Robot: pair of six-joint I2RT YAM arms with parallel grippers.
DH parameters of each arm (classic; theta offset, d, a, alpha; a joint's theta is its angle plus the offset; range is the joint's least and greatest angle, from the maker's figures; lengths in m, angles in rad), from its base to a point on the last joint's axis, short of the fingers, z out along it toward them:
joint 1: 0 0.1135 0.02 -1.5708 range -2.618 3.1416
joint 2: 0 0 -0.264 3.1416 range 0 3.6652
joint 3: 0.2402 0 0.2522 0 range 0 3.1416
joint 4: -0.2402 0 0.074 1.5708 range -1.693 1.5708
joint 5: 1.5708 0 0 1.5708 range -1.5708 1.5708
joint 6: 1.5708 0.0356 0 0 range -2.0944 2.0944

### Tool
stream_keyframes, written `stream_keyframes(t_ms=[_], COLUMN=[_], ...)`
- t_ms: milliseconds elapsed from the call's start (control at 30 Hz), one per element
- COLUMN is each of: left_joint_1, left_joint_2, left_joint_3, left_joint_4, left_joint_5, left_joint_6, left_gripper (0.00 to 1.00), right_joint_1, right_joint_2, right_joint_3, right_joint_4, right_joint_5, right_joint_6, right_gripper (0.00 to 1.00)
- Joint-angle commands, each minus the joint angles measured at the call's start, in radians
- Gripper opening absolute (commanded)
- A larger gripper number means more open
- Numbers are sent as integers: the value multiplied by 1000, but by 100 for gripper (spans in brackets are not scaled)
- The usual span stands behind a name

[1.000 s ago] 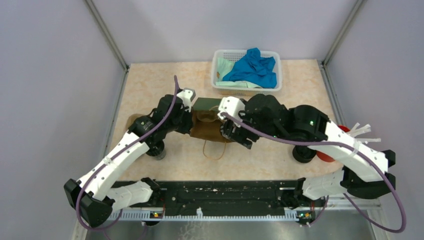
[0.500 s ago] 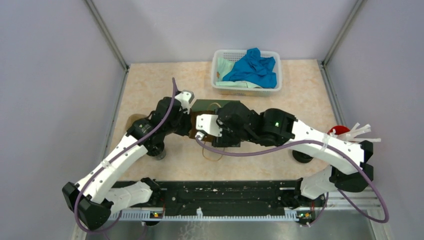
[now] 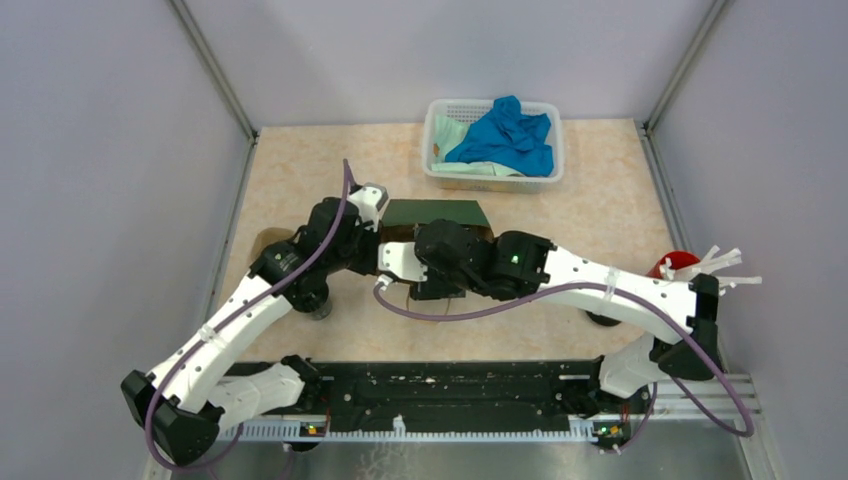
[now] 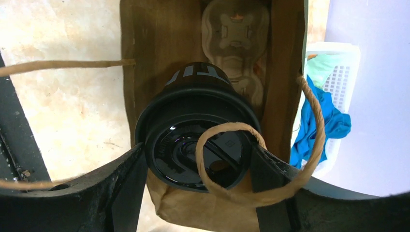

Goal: Pack the takeout coffee

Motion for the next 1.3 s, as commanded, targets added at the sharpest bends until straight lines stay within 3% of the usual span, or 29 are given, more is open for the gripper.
stream_keyframes(t_ms=[0,233,533,800,1033,1267], left_joint_1=[-3,-3,-4,-3,-3,-2], left_joint_2=[-36,-56,-40,-29,-130,-156], left_joint_3=[-14,-25,-41,-67,-119,-151], left_joint_4=[58,59,80,53,45,72], left_joint_5=[46,62,89,73,51,54], left_joint_6=[19,2,19,14,-18,-33], left_gripper=[0,0,0,0,0,0], right_joint_1=[1,-4,-47,-98,-113,-117], right_joint_2=[30,-26,12,-17,-36,-55], right_joint_3=[-3,-65,-131,-235,-239,-268], right_joint_4=[40,50,209,355,294,276], right_joint_5=[34,61,94,-23,-112,-62], right_joint_6=[8,53,-42,-111,-124,-147], right_gripper=[50,50,50,50,50,50])
